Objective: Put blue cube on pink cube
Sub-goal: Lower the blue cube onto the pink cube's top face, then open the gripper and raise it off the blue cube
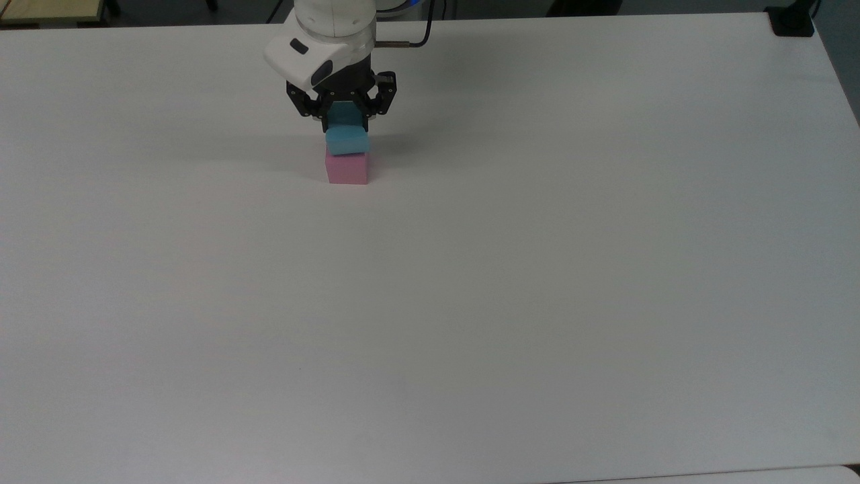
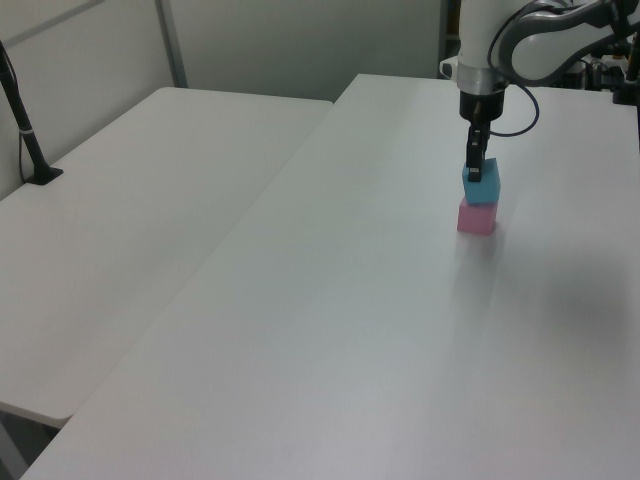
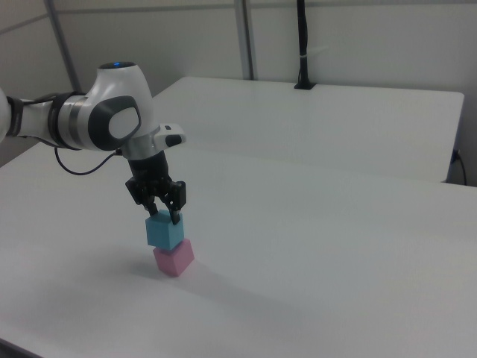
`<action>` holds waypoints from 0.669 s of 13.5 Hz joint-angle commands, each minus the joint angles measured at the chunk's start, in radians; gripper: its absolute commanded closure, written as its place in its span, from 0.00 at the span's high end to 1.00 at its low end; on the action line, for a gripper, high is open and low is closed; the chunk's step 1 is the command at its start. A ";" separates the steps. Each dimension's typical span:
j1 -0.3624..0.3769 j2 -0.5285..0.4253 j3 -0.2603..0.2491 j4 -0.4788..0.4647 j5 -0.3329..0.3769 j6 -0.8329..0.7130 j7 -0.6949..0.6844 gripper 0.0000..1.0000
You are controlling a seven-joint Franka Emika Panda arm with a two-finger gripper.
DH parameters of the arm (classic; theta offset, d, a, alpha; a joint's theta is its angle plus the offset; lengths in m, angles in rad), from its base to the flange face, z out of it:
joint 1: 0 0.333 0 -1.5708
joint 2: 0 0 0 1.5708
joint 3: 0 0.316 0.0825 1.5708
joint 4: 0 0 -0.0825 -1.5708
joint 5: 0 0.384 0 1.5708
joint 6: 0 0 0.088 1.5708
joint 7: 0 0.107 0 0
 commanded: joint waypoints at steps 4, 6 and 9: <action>-0.015 0.005 0.000 -0.016 -0.016 0.028 -0.016 0.84; -0.020 0.003 0.000 -0.013 -0.016 0.026 -0.012 1.00; -0.023 -0.015 0.000 0.052 0.000 -0.038 -0.001 1.00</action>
